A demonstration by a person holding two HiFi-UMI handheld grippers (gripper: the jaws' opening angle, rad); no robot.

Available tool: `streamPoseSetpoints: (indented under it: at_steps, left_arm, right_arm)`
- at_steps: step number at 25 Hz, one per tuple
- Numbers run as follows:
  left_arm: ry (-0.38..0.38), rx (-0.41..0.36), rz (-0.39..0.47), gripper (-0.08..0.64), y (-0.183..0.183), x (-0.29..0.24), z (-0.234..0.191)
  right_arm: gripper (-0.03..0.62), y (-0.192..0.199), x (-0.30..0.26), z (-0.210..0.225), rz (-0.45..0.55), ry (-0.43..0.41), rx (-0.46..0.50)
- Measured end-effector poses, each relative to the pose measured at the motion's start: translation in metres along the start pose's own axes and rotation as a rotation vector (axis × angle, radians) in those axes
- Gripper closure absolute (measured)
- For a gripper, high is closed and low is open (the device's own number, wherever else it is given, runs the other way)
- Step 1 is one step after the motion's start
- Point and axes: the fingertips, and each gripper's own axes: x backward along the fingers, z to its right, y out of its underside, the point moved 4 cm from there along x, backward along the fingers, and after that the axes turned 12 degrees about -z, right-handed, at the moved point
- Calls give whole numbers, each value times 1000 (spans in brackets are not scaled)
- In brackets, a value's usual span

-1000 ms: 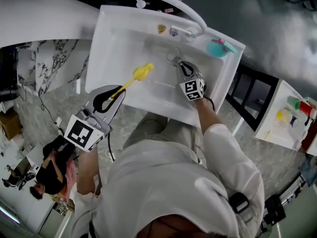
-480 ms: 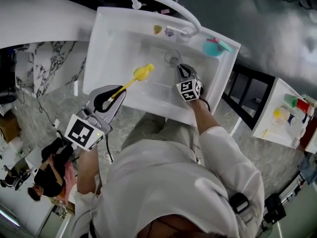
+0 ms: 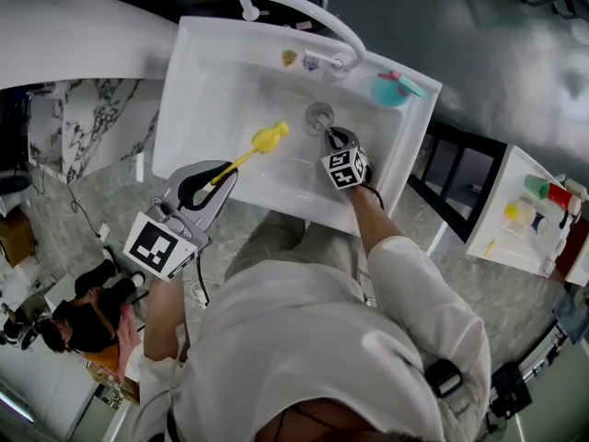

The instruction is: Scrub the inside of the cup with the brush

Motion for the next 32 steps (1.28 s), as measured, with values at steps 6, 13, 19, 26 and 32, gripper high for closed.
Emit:
streamPoseSetpoints:
  at_steps: [6, 13, 19, 26, 32]
  left_arm:
    - [0, 1, -2, 520, 2, -1, 2]
    - [4, -4, 9, 520, -1, 1, 6]
    - [7, -10, 15, 520, -4, 2, 7]
    - [16, -18, 31, 520, -5, 3, 6]
    - [22, -23, 54, 520, -9, 6, 3]
  right_arm:
    - [552, 3, -11, 0, -38, -23, 10]
    - [543, 1, -7, -4, -71, -39, 38]
    - [427, 2, -7, -7, -91, -79, 43]
    - [367, -4, 3, -7, -77, -81, 45]
    - [364, -16, 22, -5, -46, -47, 59]
